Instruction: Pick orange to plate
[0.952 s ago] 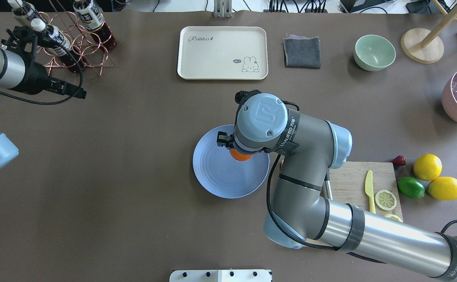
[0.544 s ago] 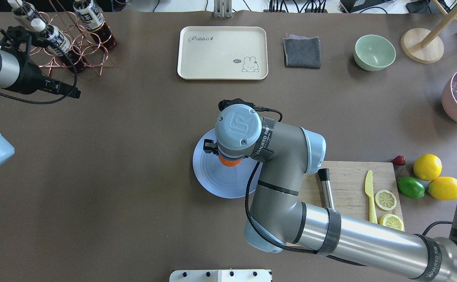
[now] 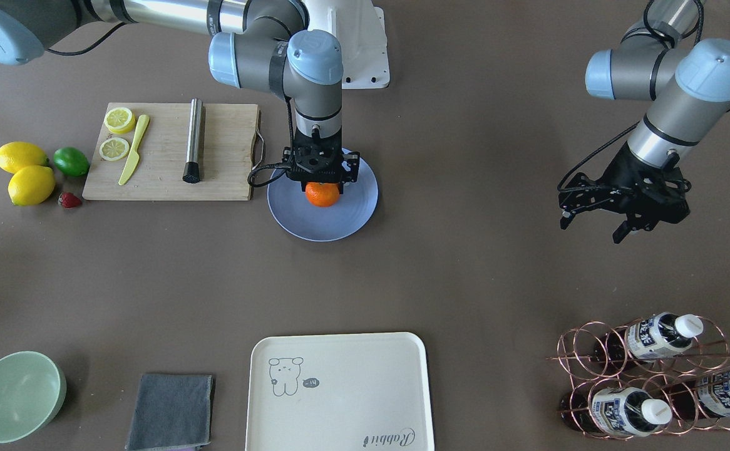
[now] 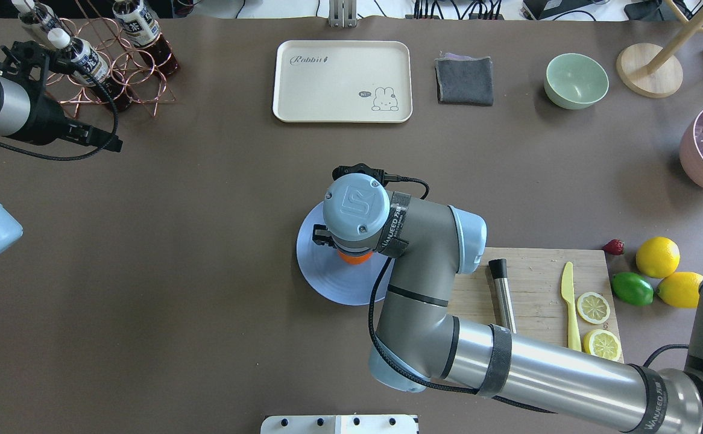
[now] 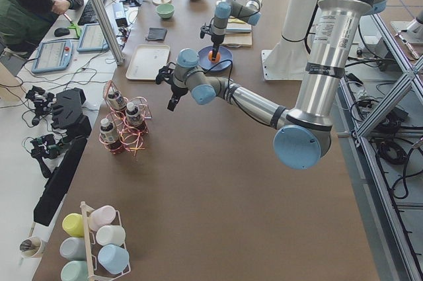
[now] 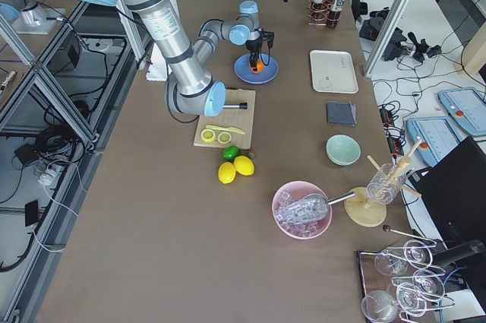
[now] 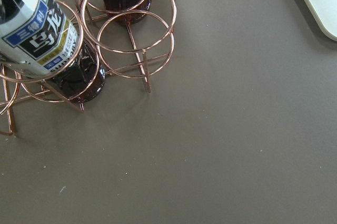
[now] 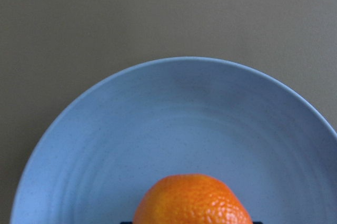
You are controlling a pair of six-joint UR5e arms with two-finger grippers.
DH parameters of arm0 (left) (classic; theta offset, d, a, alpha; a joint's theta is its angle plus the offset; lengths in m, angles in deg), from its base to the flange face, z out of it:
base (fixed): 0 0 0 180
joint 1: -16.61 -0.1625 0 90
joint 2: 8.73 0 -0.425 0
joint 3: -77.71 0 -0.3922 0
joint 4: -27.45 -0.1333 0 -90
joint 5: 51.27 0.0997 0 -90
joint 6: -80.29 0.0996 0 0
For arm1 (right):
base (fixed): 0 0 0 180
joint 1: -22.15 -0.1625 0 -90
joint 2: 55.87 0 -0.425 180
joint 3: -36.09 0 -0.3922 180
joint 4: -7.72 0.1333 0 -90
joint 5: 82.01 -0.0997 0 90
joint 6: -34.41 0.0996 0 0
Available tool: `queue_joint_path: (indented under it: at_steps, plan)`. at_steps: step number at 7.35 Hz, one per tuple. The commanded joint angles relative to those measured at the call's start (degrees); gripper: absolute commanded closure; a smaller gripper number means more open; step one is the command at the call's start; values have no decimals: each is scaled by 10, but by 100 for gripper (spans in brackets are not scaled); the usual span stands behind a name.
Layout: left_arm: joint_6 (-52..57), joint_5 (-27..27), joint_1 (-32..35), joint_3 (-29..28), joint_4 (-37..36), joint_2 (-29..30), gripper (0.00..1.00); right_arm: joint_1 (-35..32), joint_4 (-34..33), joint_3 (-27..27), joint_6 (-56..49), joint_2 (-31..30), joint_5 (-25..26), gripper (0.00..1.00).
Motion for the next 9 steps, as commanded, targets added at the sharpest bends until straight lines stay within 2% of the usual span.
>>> queue_joint_path:
  at_steps: [1, 2, 3, 4, 5, 7, 9]
  plan:
    - [1, 0, 0, -4, 0, 1, 2, -2, 2, -2, 5, 3, -1, 0]
    - [1, -1, 0, -3, 0, 1, 2, -19, 0, -18, 3, 4, -8, 0]
    - [1, -2, 0, 0, -5, 0, 2, -53, -7, -42, -1, 0, -37, 0]
    - [8, -34, 13, 0, -24, -1, 2, -101, -11, -53, -4, -8, -103, 0]
    - [59, -61, 45, 9, -51, -17, 2, -140, -26, -73, -31, -22, -145, 0]
    - [164, -62, 96, 21, -60, -76, 2, -223, -58, -155, -156, -102, -205, 0]
    - [243, -63, 159, 18, -62, -122, 2, -349, -59, -187, -352, -215, -293, 0]
